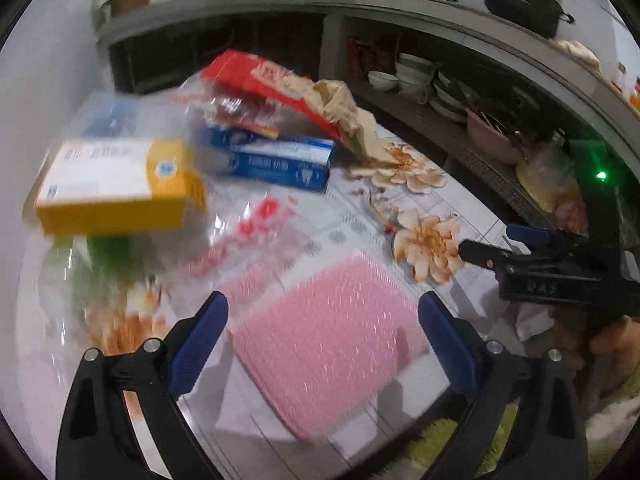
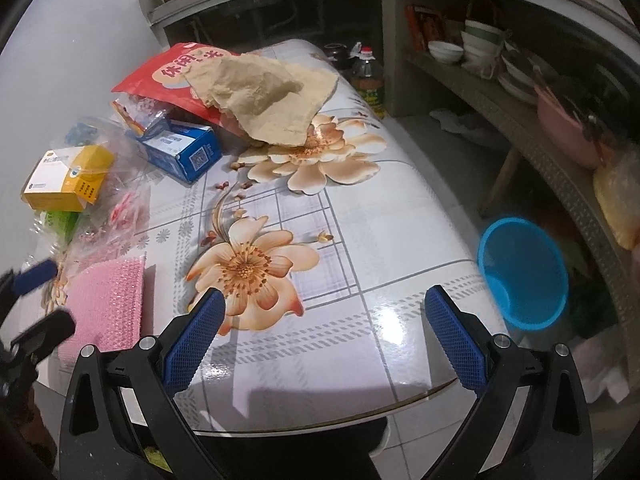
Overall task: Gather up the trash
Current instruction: 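Grasp the pink mesh scrubber with the left tool while the right tool grasps the clear plastic bag, then carry the scrubber and plastic bag to the blue wastebasket and release both, then move the right tool back to the table and grasp the tan cloth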
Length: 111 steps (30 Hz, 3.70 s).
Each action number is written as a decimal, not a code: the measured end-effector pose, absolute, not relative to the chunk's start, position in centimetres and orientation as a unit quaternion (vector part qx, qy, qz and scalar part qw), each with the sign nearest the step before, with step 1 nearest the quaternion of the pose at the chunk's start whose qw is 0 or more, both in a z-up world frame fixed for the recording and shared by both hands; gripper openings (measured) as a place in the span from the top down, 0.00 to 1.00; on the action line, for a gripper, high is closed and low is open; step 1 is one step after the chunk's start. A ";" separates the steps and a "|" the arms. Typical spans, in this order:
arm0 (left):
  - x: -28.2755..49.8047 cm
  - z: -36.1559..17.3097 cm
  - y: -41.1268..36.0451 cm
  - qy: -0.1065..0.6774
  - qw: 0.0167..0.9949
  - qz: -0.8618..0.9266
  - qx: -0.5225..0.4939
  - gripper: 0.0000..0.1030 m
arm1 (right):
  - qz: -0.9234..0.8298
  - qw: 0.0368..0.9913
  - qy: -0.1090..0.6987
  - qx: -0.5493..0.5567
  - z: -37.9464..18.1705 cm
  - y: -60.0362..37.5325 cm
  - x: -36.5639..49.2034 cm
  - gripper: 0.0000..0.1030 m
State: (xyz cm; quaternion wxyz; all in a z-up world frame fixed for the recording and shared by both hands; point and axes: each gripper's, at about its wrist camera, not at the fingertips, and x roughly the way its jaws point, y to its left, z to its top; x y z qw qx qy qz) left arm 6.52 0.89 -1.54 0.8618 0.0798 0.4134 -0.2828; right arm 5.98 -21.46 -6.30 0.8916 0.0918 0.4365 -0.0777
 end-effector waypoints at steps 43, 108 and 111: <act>4.0 -4.8 -1.8 0.469 0.828 -0.292 0.092 0.22 | 0.203 0.791 0.541 0.202 -8.1 -11.4 20.9 0.92; 12.9 -7.2 -47.6 0.520 0.685 -0.486 0.156 0.06 | -0.369 0.734 0.353 0.448 -21.7 -53.2 -5.1 0.41; 12.6 -4.8 -44.3 0.517 0.681 -0.503 0.126 0.05 | -0.355 0.744 0.352 0.443 -20.8 -52.1 -5.2 0.40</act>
